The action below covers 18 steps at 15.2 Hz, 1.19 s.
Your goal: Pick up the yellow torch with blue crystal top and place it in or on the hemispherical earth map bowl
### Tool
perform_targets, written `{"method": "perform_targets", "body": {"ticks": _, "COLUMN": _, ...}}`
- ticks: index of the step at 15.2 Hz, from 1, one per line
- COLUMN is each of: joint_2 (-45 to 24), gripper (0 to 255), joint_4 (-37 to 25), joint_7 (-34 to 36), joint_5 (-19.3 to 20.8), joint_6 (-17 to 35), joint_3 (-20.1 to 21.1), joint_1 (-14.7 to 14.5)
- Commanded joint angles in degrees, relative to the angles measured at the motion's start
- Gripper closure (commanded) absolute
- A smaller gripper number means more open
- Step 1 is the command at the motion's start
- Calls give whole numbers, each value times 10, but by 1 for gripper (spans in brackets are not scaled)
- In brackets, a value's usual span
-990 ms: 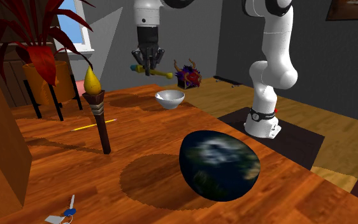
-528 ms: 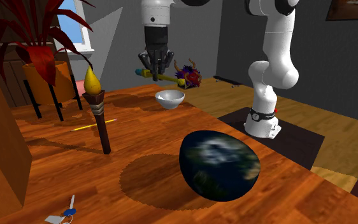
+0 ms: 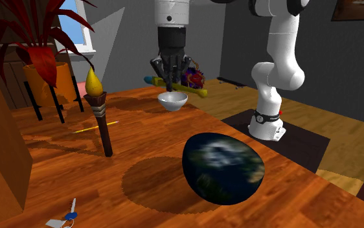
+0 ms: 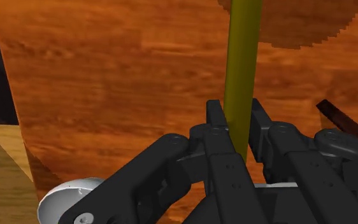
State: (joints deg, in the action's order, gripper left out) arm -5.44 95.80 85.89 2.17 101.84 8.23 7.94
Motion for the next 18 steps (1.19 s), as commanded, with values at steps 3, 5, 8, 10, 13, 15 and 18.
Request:
{"method": "perform_targets", "body": {"ticks": 3, "joint_2": -24, "gripper": 255, "joint_4": -33, "joint_7": 54, "joint_5": 7, "joint_6": -11, "joint_3": 23, "joint_1": -30}}
{"method": "perform_targets", "body": {"ticks": 5, "joint_2": -38, "gripper": 255, "joint_4": -52, "joint_7": 80, "joint_5": 11, "joint_6": -17, "joint_3": 34, "joint_1": -46}}
{"method": "perform_targets", "body": {"ticks": 8, "joint_2": -64, "gripper": 255, "joint_4": -86, "joint_7": 120, "joint_5": 20, "joint_6": -28, "joint_3": 49, "joint_1": -71}}
{"method": "perform_targets", "body": {"ticks": 10, "joint_2": -84, "gripper": 255, "joint_4": -114, "joint_7": 146, "joint_5": 27, "joint_6": -36, "joint_3": 58, "joint_1": -88}}
{"method": "perform_targets", "body": {"ticks": 13, "joint_2": -120, "gripper": 255, "joint_4": -163, "joint_7": 183, "joint_5": 39, "joint_6": -53, "joint_3": 70, "joint_1": -117}}
{"method": "perform_targets", "body": {"ticks": 15, "joint_2": -155, "gripper": 255, "joint_4": -213, "joint_7": 213, "joint_5": 50, "joint_6": -70, "joint_3": 78, "joint_1": -142}}
{"method": "perform_targets", "body": {"ticks": 18, "joint_2": -151, "gripper": 255, "joint_4": -184, "joint_7": 214, "joint_5": 49, "joint_6": -45, "joint_3": 77, "joint_1": -141}}
